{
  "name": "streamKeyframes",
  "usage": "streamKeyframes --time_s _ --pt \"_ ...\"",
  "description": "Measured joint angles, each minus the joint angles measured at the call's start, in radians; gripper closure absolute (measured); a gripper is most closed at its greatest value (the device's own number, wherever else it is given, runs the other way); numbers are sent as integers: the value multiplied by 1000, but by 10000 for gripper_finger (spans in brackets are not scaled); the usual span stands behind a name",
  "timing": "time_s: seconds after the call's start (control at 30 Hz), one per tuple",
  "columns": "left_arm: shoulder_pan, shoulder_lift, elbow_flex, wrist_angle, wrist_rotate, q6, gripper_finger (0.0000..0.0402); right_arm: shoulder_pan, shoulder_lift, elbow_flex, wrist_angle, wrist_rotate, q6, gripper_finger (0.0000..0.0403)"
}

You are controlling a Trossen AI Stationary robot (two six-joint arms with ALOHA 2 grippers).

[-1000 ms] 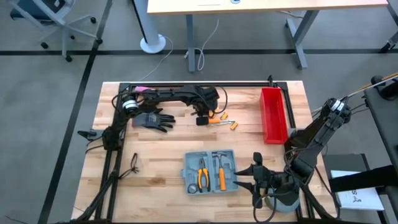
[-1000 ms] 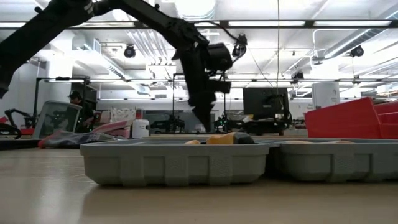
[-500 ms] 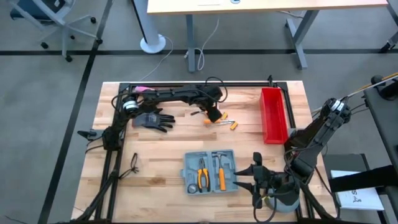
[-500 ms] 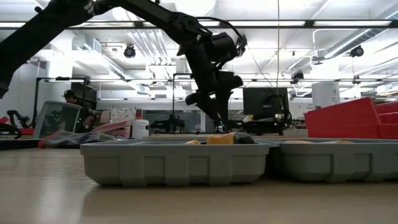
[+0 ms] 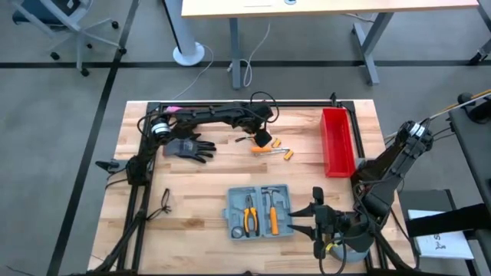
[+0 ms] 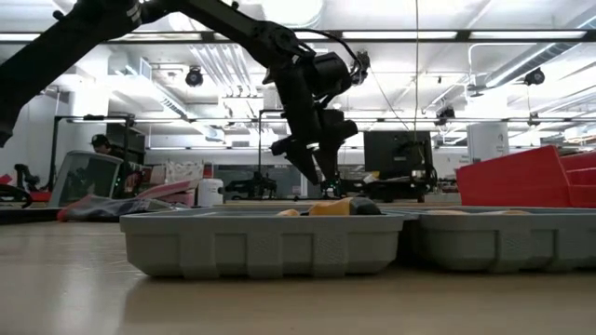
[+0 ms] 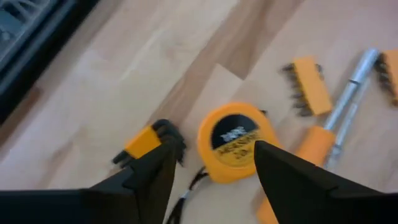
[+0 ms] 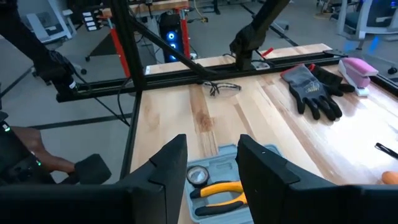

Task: Prefit tool cases
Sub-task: Put the nut driver into the pre-fit tool case

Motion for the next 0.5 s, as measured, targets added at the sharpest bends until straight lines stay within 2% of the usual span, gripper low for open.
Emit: streamKeyframes --time_s 0.2,0.5 --pt "1 0 0 25 73 10 131 0 0 0 -1 0 -7 273" --pt "-3 1 -2 28 98 -22 71 2 0 -2 -20 -1 3 283"
